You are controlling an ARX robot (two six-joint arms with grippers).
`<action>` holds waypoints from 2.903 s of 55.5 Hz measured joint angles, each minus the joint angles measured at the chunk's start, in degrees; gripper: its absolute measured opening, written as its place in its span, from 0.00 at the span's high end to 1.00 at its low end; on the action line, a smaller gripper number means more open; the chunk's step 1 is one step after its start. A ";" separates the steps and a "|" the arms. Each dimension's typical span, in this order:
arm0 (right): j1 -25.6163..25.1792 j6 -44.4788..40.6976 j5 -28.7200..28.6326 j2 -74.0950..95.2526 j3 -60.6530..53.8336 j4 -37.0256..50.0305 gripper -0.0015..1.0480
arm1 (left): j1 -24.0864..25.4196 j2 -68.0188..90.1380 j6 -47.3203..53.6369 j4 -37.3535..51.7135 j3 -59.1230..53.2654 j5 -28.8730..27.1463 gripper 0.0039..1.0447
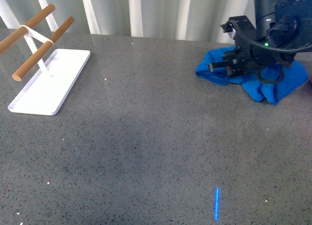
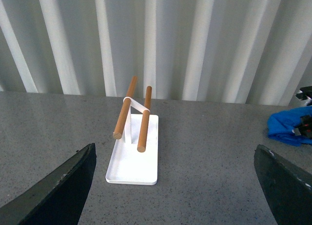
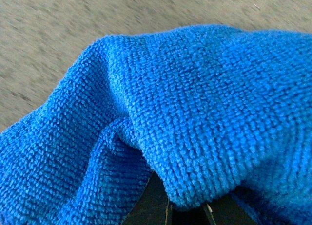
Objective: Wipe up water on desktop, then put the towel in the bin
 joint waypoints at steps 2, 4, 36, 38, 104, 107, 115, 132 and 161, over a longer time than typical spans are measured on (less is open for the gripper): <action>1.18 0.11 0.00 0.98 1.44 -0.09 0.97 | 0.00 0.00 0.00 0.00 0.00 0.00 0.06; 2.71 0.61 0.09 1.40 2.14 0.02 0.97 | 0.00 -0.02 0.00 0.00 0.00 0.04 0.06; 9.44 -4.90 -14.38 -27.28 -45.48 12.46 0.97 | 0.00 -0.02 0.00 0.00 0.00 0.00 0.06; 8.61 -5.62 -14.43 -29.18 -47.50 12.24 0.97 | 0.00 -0.02 -0.02 0.00 0.00 0.00 0.06; -9.07 -17.46 -14.08 -48.26 -42.60 -0.48 0.97 | 0.00 -0.02 0.00 0.00 0.00 0.00 0.06; -8.39 -16.85 -13.64 -48.50 -39.60 -1.86 0.97 | 0.00 -0.02 0.00 0.00 0.00 0.00 0.06; -7.98 -15.08 -12.37 -50.23 -31.41 -5.57 0.97 | 0.00 -0.02 -0.02 0.00 0.00 0.00 0.06; -17.03 -13.51 -11.17 -56.81 -21.44 -10.08 0.97 | 0.00 -0.02 -0.02 0.00 0.00 0.00 0.06; -42.86 -9.55 -20.15 -58.77 -27.58 -8.63 0.97 | 0.00 -0.02 0.00 0.00 0.00 0.00 0.06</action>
